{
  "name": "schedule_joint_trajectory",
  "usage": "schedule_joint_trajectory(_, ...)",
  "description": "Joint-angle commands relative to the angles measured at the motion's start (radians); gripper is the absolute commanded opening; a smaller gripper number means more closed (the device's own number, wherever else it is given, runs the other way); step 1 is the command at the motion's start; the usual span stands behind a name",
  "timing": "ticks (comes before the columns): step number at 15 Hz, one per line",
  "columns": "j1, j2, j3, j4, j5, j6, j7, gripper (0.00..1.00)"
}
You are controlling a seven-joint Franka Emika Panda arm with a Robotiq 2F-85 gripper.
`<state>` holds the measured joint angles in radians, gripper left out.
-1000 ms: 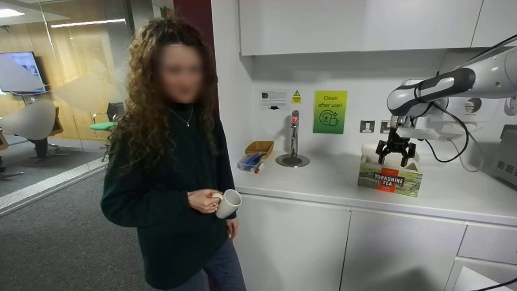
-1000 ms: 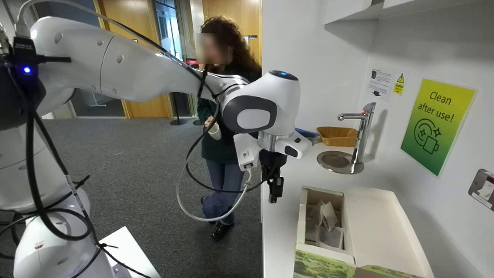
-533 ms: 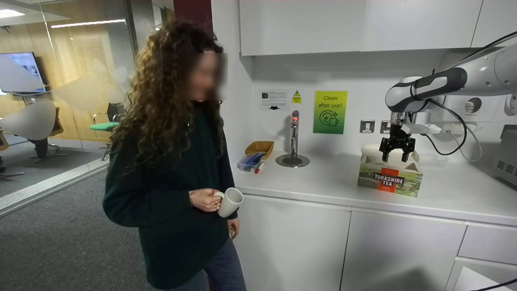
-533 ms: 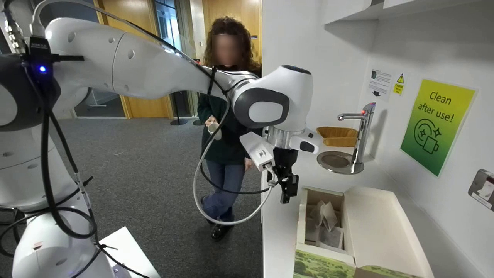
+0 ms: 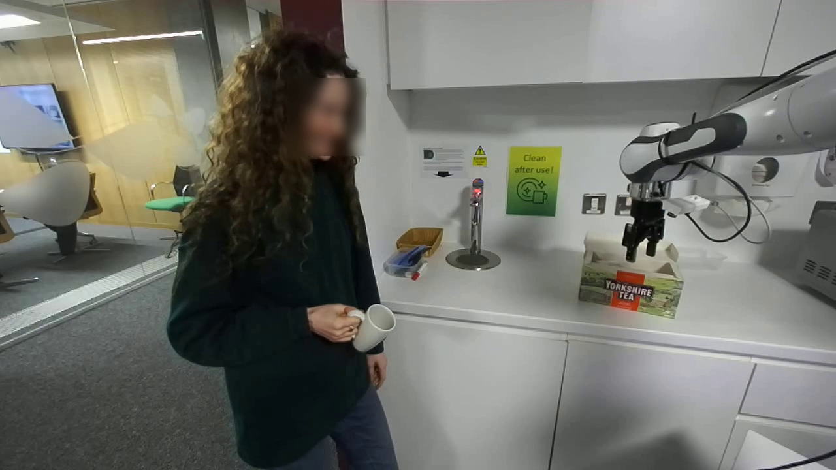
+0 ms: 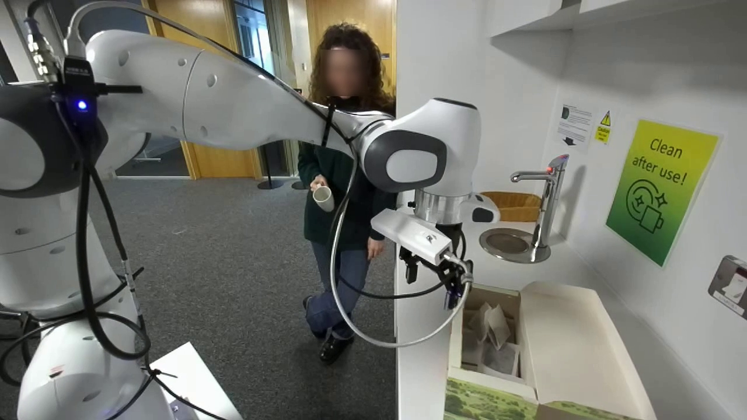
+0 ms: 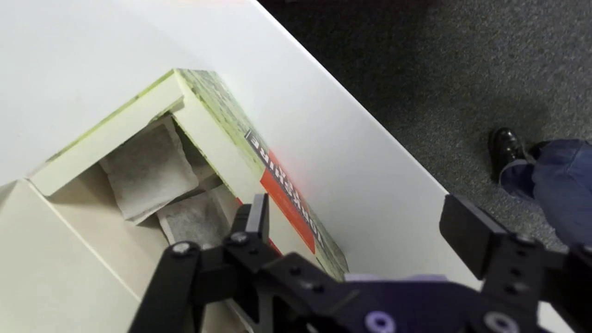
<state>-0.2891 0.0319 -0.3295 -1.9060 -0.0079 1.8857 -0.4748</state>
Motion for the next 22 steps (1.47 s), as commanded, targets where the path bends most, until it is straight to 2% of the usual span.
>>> schedule_joint_trajectory(1, -0.015, 0.028, 0.010, 0.042, -0.039, 0.003, -0.155, 1.00)
schedule_joint_trajectory(9, -0.021, 0.049, 0.011, 0.084, -0.123, 0.074, -0.407, 1.00)
schedule_joint_trajectory(18, -0.041, 0.151, 0.035, 0.118, -0.024, 0.196, -0.592, 1.00)
schedule_joint_trajectory(21, -0.052, 0.179, 0.051, 0.137, 0.018, 0.203, -0.629, 1.00)
schedule_joint_trajectory(22, -0.046, 0.184, 0.048, 0.139, 0.002, 0.220, -0.583, 1.00)
